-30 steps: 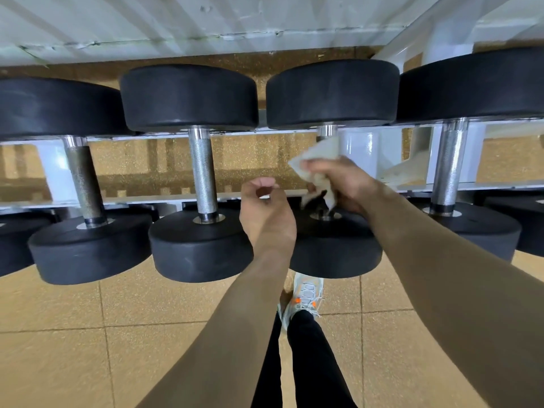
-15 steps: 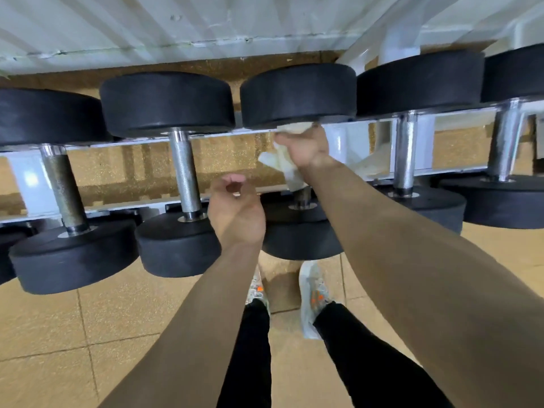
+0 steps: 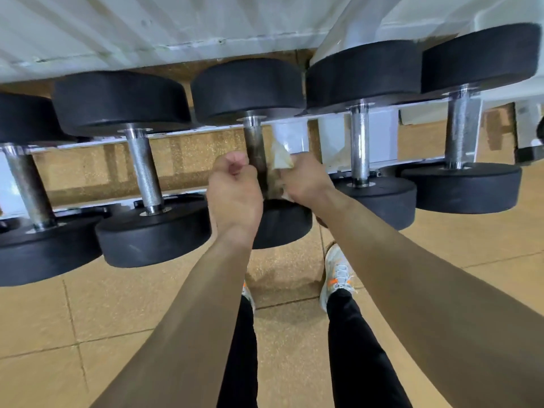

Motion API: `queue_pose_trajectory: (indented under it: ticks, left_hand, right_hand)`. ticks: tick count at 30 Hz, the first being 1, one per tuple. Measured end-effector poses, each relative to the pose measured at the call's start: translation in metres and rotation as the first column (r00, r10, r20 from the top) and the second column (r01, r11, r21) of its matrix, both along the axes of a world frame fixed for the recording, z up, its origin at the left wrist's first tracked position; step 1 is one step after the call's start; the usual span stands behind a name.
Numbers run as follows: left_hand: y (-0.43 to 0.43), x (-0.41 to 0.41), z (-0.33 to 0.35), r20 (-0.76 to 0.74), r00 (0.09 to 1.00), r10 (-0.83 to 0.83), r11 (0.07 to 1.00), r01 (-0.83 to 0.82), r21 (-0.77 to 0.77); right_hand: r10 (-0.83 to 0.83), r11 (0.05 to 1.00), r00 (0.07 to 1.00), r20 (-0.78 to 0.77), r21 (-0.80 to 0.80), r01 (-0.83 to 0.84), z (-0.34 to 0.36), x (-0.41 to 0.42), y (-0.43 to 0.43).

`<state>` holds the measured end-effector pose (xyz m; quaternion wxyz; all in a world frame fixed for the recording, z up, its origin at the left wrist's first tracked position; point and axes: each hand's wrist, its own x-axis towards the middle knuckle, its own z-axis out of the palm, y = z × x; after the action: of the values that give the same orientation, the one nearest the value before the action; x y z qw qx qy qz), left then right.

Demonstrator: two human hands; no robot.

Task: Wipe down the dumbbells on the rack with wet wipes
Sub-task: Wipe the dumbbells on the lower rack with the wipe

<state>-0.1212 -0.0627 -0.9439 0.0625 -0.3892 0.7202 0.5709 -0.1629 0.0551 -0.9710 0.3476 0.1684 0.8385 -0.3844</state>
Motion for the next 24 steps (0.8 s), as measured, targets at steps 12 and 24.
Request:
queue_pose_trajectory:
  ticks: [12, 24]
  left_hand:
    - [0.082, -0.016, 0.004, 0.068, 0.946, -0.316, 0.878, 0.265, 0.398]
    - [0.152, -0.051, -0.017, 0.072, 0.996, -0.059, 0.984, 0.046, 0.170]
  right_hand:
    - [-0.343, 0.765, 0.899, 0.271, -0.475, 0.435, 0.040, 0.014, 0.138]
    - [-0.307, 0.905, 0.951, 0.027, -0.301, 0.300, 0.021, -0.029, 0.203]
